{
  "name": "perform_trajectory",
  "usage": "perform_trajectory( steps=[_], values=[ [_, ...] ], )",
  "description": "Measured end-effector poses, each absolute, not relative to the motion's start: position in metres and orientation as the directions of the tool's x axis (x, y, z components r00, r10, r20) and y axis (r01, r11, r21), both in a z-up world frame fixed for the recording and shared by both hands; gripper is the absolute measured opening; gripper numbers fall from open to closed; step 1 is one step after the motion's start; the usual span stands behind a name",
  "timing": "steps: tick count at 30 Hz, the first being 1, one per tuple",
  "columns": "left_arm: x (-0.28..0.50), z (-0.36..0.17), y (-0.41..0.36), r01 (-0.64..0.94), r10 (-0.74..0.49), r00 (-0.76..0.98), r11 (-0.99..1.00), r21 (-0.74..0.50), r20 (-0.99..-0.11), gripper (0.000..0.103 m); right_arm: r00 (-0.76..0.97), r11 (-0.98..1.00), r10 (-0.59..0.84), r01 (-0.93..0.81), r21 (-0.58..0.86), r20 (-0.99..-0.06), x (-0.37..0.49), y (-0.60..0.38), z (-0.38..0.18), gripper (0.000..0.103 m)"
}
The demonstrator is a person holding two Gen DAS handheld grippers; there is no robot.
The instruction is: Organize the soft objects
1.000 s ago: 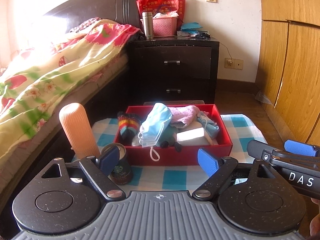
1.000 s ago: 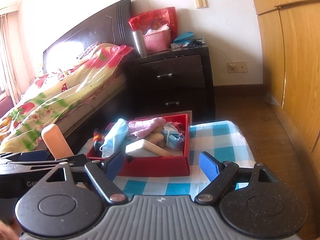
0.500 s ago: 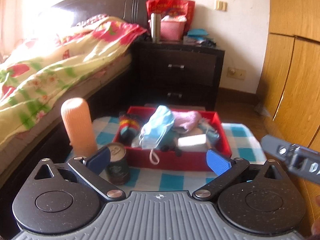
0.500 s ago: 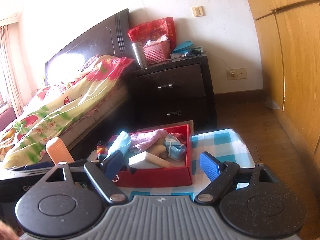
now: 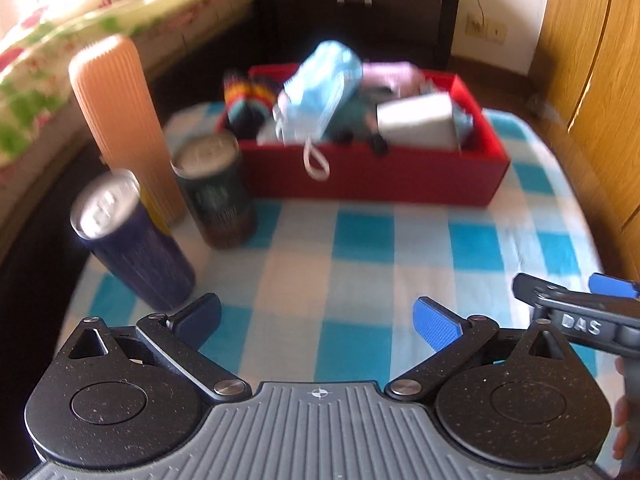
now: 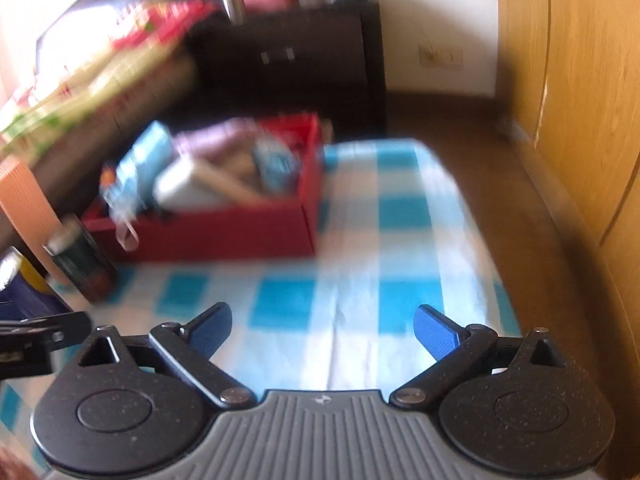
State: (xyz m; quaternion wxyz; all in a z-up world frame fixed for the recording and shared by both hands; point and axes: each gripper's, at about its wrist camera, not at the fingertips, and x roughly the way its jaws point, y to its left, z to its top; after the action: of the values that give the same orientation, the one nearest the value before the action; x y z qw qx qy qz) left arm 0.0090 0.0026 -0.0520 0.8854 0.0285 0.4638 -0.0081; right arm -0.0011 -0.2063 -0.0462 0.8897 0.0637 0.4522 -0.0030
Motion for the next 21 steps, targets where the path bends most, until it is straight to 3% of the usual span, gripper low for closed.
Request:
perform_trajectory(
  steps=[3,7,13,21],
  values=[
    [0.008,-0.085,0.006,0.03,0.027,0.522,0.998,0.05,-0.853,0.097,0.54,0.991,0.03,0.096,0.097,-0.841,0.004,-0.201,-0.075,0.078],
    [0.021,-0.113,0.017,0.012,0.01,0.478,1.0,0.018,-0.878,0.098,0.595,0.999,-0.03,0.047,-0.002,-0.803,-0.002,-0.179,-0.094,0.085],
    [0.028,-0.12,0.026,-0.001,0.01,0.574,1.0,0.011,-0.818,0.098,0.742,1.0,-0.027,0.01,-0.03,-0.67,-0.015,-0.159,-0.105,0.085],
    [0.023,-0.133,0.031,0.006,0.004,0.676,1.0,0.011,-0.737,0.098,0.747,1.0,-0.022,0.023,-0.008,-0.665,-0.009,-0.158,-0.109,0.085]
  ],
)
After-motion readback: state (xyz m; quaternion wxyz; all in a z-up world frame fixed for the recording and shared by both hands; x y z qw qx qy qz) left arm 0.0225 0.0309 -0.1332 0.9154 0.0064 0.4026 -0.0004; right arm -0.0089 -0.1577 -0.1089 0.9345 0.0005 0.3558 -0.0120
